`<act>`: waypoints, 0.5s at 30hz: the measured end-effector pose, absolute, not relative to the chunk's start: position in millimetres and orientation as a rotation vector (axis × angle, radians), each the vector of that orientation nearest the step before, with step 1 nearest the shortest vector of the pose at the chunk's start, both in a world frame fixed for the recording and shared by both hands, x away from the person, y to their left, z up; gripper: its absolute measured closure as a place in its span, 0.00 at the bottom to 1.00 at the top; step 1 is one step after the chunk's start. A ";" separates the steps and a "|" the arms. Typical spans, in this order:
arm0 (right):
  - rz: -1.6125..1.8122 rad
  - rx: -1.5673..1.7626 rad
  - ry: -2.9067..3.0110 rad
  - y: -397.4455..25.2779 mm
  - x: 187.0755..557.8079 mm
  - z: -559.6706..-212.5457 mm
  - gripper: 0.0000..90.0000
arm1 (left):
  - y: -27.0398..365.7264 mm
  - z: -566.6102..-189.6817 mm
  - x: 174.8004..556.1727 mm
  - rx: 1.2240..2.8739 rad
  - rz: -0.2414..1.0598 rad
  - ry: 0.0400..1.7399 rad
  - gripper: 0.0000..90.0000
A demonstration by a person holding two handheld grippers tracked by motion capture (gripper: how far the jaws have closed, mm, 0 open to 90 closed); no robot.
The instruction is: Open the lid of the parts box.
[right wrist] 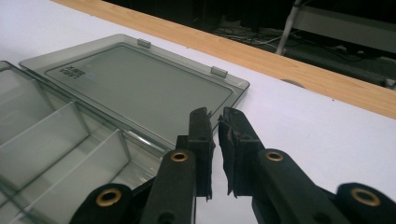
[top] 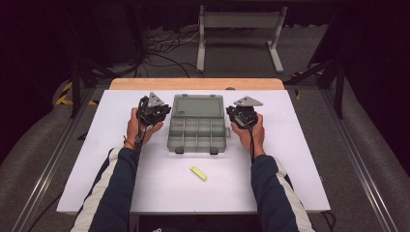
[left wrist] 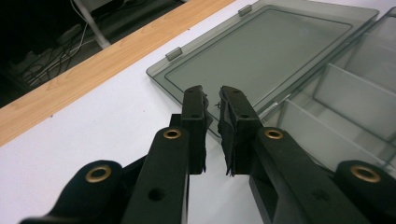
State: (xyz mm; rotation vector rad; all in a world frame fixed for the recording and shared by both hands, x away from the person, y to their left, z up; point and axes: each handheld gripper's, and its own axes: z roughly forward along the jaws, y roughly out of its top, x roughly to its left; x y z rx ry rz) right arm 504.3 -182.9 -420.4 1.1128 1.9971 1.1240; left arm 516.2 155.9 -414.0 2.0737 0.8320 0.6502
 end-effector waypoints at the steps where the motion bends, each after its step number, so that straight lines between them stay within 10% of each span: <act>1: 1.123 1.105 1.996 -183.1 503.3 -419.3 0.91 | 156.1 -412.7 515.0 2.078 0.653 0.824 0.89; 15: 1.151 1.044 2.024 -188.1 485.0 -410.7 0.91 | 156.9 -405.4 496.6 2.093 0.657 0.747 0.90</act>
